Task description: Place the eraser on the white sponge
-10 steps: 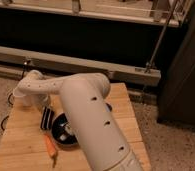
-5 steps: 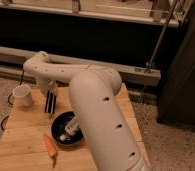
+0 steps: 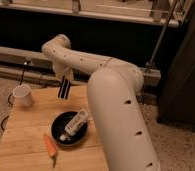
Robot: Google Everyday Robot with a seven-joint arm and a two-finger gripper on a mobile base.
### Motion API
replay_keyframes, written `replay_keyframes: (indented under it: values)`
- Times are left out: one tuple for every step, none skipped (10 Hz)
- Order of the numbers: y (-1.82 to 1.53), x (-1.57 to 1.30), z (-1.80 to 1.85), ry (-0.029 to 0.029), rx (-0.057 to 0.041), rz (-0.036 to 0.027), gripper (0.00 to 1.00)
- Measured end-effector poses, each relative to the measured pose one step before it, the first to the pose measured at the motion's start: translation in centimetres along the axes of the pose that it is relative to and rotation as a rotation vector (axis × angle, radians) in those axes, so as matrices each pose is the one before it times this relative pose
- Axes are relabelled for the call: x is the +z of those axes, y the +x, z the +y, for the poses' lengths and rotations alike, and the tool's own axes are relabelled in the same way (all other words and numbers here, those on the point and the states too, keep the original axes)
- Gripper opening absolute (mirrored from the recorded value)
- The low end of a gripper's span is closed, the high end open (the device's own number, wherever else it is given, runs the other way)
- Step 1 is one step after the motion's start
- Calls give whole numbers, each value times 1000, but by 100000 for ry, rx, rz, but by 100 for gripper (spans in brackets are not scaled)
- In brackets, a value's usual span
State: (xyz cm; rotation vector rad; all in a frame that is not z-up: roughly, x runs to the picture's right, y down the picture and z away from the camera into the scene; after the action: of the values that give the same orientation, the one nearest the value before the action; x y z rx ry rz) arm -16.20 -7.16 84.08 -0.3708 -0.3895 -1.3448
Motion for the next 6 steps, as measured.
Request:
replay_keyframes:
  values:
    - [603, -806, 1990, -1072, 3148, 412, 22]
    - [737, -863, 2403, -765, 3882, 419, 22]
    - [139, -550, 2276, -1664, 2916, -1381, 22]
    - [-332, -176, 2357, -2192, 2322, -3018, 22]
    - [-462, 66, 2151, -2290, 1116, -3407, 22]
    - [-487, 173, 2145, -2099, 1028, -3697, 22]
